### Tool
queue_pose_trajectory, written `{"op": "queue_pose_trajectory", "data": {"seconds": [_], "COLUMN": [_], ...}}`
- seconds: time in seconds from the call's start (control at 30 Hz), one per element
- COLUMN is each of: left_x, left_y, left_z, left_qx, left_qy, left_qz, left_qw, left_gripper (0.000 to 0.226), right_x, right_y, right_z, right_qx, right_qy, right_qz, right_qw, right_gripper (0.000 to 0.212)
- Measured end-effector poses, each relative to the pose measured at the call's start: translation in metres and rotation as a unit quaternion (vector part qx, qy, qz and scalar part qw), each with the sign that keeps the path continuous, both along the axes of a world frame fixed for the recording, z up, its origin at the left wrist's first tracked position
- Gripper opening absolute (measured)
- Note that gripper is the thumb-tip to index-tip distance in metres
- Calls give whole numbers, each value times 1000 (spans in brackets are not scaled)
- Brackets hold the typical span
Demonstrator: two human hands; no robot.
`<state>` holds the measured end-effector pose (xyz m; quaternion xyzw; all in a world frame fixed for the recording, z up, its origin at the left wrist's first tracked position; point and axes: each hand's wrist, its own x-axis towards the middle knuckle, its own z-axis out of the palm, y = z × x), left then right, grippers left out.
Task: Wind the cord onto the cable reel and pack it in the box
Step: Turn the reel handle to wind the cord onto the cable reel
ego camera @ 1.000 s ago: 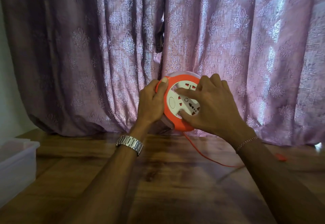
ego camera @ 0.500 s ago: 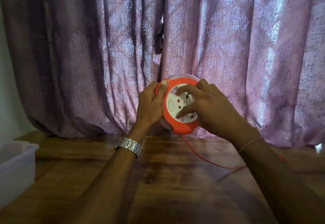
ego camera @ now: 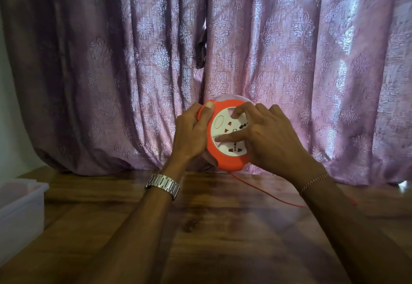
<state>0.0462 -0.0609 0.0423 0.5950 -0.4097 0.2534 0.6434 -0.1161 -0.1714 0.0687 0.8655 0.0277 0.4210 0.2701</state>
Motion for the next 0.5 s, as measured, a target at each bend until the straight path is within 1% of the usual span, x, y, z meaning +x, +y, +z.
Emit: {"op": "queue_pose_trajectory", "data": {"seconds": [0.1, 0.2, 0.33, 0.4, 0.5], "left_x": [1, 0, -1, -1, -2], "left_y": [0, 0, 0, 0, 2], "left_z": [0, 0, 1, 2, 1], "left_qx": [-4, -5, -8, -13, -17], "left_qy": [-7, -7, 1, 8, 13], "left_qz": [3, -1, -2, -16, -32], "left_qw": [1000, 1000, 1000, 1000, 999], "left_gripper": [53, 53, 51, 54, 61], "right_x": [-1, 2, 8, 9, 7], "right_y": [1, -1, 2, 2, 1], "right_z": [-2, -5, -5, -6, -4], "right_qx": [42, 65, 126, 114, 85], "right_qy": [-14, -34, -102, -118, -127], "right_qz": [8, -8, -28, -37, -25], "right_qw": [999, 997, 986, 986, 988], "right_gripper": [47, 54, 66, 70, 66]}}
